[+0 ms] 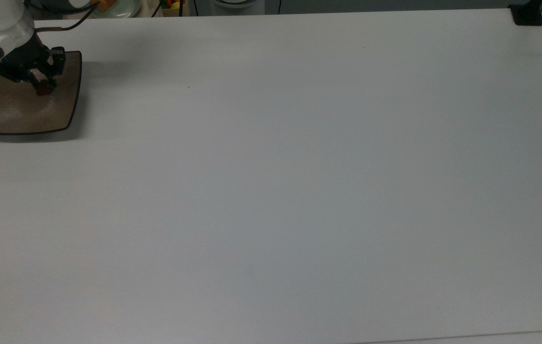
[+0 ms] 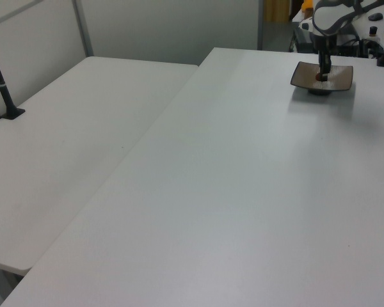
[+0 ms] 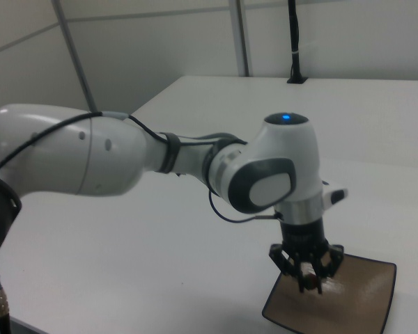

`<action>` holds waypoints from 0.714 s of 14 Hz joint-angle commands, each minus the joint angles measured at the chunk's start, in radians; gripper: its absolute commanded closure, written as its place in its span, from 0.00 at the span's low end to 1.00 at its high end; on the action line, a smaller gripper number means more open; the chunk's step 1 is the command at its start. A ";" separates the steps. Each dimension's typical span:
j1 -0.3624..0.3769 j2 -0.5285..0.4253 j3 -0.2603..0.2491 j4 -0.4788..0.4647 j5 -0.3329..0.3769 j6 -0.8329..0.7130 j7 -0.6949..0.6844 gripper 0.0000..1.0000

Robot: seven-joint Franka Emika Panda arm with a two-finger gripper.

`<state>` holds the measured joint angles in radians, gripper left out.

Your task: Strawberries on a ceramic plate

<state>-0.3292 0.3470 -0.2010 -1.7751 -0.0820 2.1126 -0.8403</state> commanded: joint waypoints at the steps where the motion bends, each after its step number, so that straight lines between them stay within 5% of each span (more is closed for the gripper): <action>1: -0.014 0.062 -0.015 0.040 -0.009 0.078 -0.017 1.00; 4: -0.030 0.072 -0.037 0.042 -0.009 0.092 -0.022 0.98; 5: -0.033 0.070 -0.037 0.040 -0.009 0.092 -0.022 0.89; 6: -0.034 0.070 -0.037 0.040 -0.007 0.092 -0.022 0.70; 8: -0.047 0.064 -0.037 0.036 0.002 0.099 -0.013 0.00; 10: -0.044 0.052 -0.037 0.034 0.005 0.095 0.000 0.00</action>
<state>-0.3757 0.4142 -0.2317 -1.7425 -0.0835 2.1974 -0.8429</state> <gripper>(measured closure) 0.515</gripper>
